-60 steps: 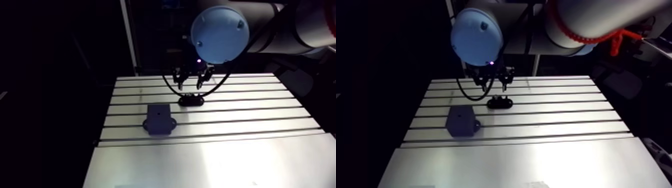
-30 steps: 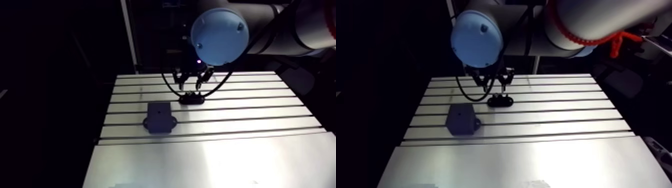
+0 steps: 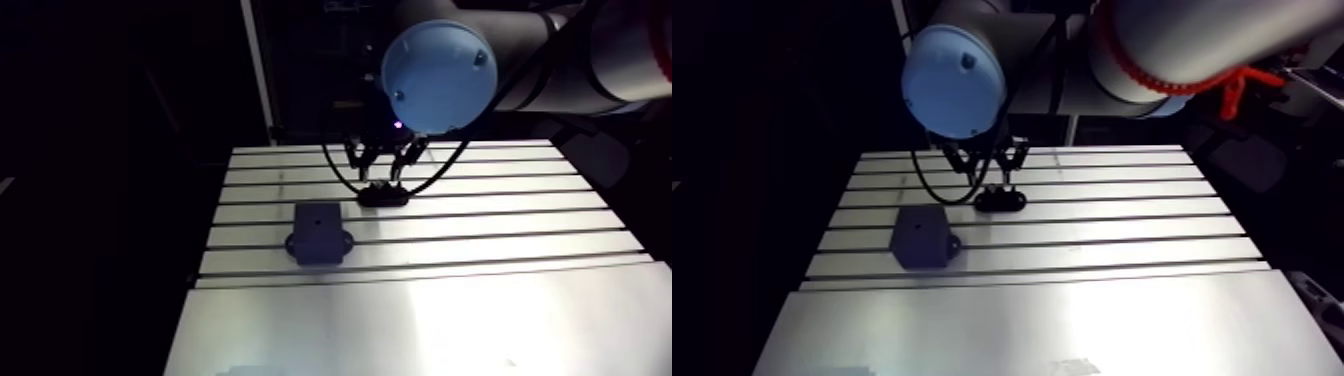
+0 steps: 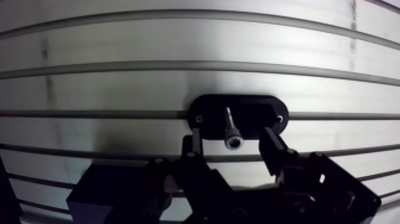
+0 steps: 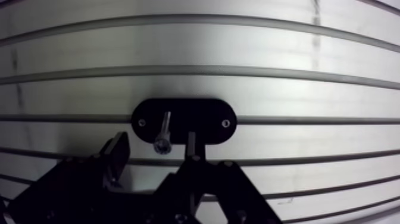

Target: Pick up the M10 bolt and insert it into the hole until fully seated.

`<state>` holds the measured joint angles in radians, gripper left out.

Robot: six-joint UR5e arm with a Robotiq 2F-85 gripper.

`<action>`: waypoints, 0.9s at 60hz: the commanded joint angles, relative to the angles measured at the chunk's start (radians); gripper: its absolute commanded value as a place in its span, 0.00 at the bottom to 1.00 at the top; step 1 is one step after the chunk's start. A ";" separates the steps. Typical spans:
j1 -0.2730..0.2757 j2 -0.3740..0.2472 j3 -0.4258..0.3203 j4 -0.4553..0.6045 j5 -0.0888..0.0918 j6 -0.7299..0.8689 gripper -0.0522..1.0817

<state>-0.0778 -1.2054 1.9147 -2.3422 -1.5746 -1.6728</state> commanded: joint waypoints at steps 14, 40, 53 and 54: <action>-0.003 0.005 0.005 -0.004 0.000 -0.002 0.43; -0.003 0.010 0.007 -0.006 0.000 -0.002 0.46; -0.005 0.014 0.007 -0.006 0.000 -0.002 0.49; -0.005 0.014 0.007 -0.006 0.000 -0.002 0.49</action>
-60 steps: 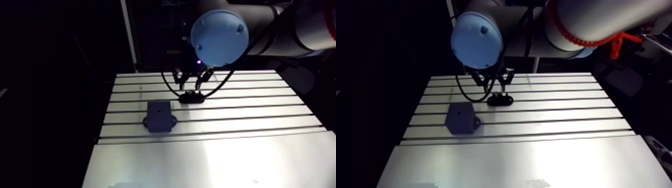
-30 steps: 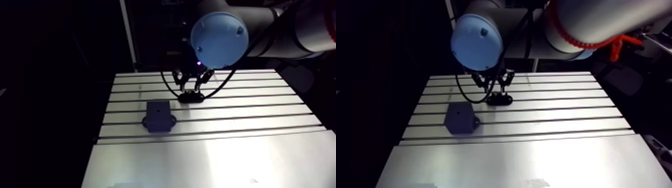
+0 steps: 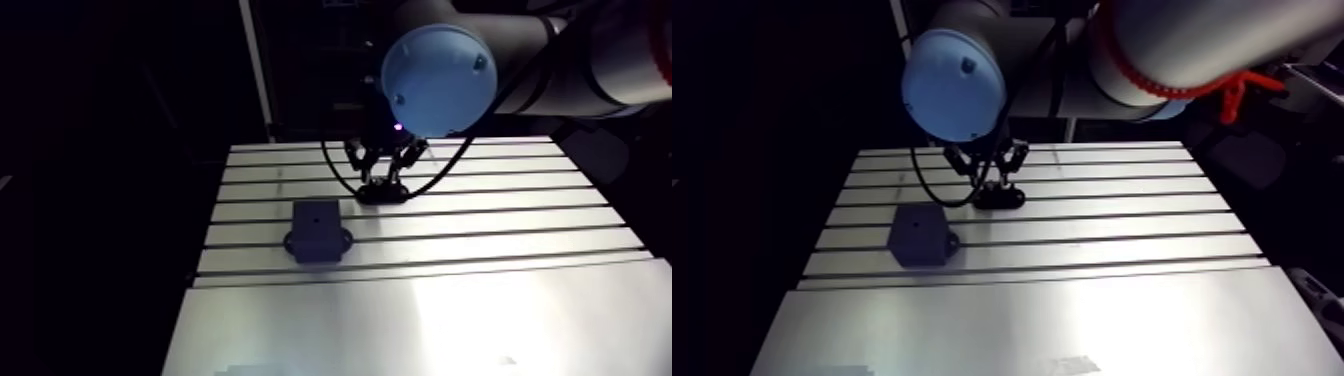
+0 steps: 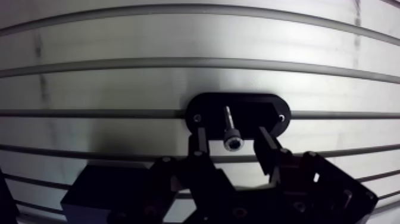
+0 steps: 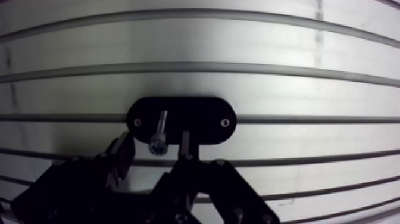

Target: Pick up the M10 bolt and insert it into the hole until fully seated.

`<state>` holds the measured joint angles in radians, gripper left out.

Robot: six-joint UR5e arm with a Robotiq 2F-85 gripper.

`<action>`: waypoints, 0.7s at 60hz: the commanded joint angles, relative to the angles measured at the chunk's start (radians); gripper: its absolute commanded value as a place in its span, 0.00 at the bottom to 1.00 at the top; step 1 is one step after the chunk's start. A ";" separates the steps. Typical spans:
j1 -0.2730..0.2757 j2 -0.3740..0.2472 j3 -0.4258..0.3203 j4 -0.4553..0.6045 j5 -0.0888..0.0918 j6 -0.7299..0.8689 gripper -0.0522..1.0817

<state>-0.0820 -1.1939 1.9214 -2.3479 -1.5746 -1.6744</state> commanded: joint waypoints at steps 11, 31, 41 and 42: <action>-0.001 0.004 0.000 0.000 0.000 0.000 0.53; -0.001 0.009 0.000 -0.002 0.006 0.000 0.57; -0.001 0.009 -0.002 -0.001 0.008 0.000 0.61; -0.001 0.009 -0.002 -0.001 0.008 0.000 0.61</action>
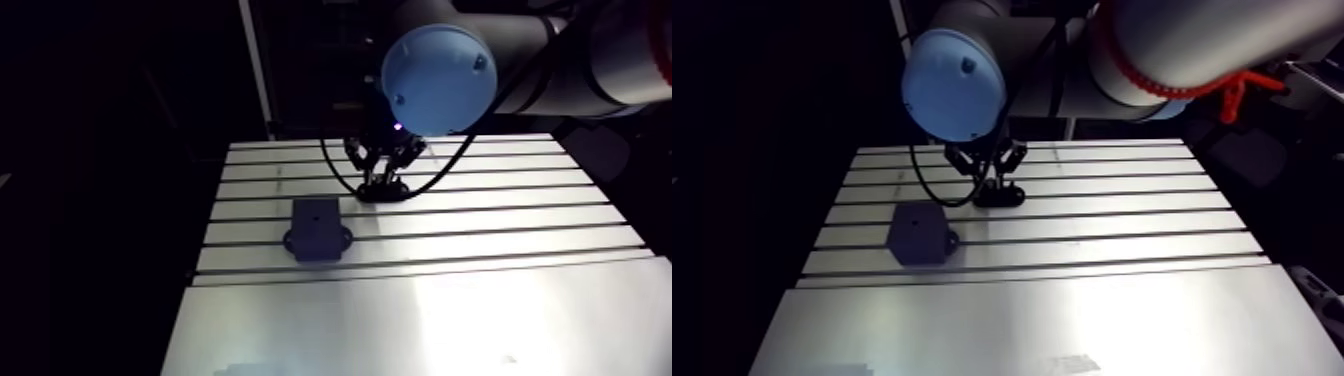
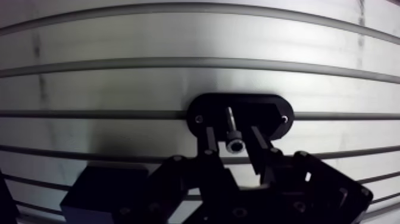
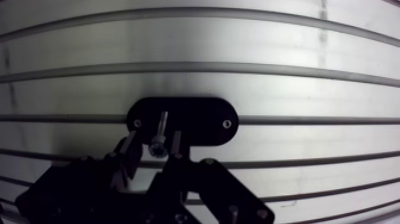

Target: Pick up the M10 bolt and insert it into the hole until fully seated.

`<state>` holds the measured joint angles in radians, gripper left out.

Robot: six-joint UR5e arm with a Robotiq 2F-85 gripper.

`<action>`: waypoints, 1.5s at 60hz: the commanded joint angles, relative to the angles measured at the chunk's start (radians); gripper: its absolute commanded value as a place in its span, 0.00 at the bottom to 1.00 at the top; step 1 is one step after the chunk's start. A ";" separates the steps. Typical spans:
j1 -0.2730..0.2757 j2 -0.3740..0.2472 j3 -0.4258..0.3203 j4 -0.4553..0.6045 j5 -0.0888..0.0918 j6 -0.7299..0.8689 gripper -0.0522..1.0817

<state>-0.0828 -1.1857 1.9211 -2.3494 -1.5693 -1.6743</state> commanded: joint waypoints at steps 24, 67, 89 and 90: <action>-0.002 0.001 -0.001 0.001 0.004 0.000 0.66; 0.002 -0.032 -0.024 0.030 0.001 -0.002 0.87; 0.000 -0.100 -0.097 0.158 -0.004 0.000 0.96; 0.000 -0.100 -0.097 0.158 -0.004 0.000 0.96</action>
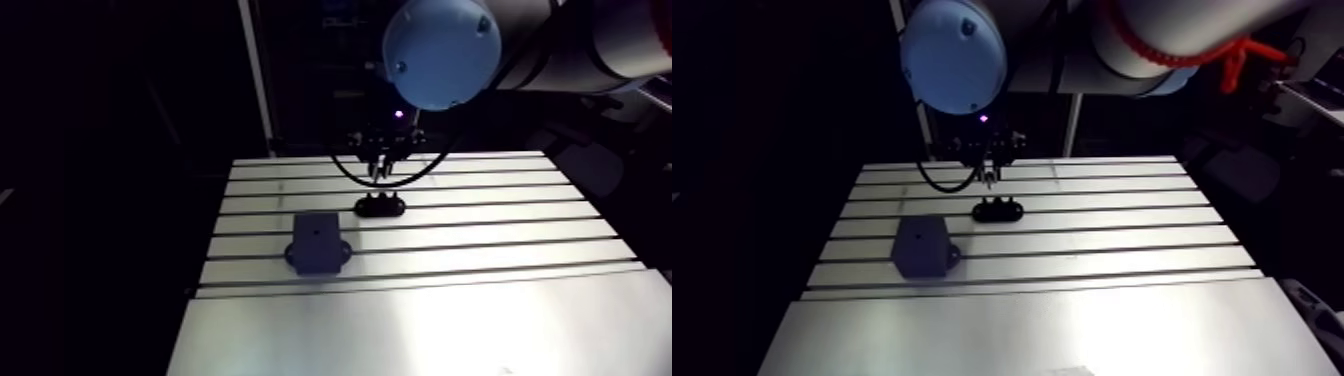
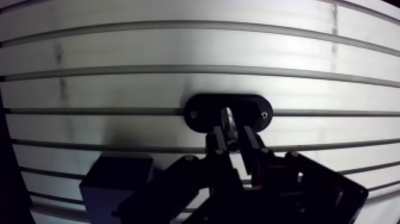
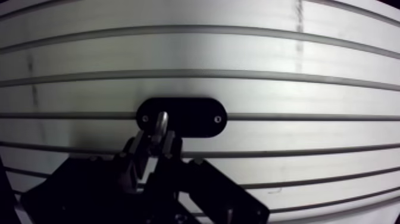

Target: Pick up the M10 bolt and insert it into the hole until fully seated.

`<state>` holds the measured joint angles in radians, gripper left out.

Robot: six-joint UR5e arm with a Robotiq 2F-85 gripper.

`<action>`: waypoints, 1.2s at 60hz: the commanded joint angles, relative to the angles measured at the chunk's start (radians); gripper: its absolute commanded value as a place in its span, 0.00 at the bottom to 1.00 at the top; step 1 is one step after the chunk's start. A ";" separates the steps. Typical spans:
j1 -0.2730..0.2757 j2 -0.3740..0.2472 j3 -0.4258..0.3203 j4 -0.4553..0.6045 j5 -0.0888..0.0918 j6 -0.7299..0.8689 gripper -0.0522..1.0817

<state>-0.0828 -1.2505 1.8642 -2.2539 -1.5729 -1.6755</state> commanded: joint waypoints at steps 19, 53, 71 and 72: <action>0.003 -0.078 -0.135 0.213 0.000 0.013 0.99; 0.016 -0.085 -0.300 0.540 0.029 0.050 0.99; 0.066 -0.071 -0.352 0.643 0.031 0.055 0.99; 0.066 -0.071 -0.352 0.643 0.031 0.055 0.99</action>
<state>-0.0430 -1.3296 1.5451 -1.6781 -1.5434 -1.6216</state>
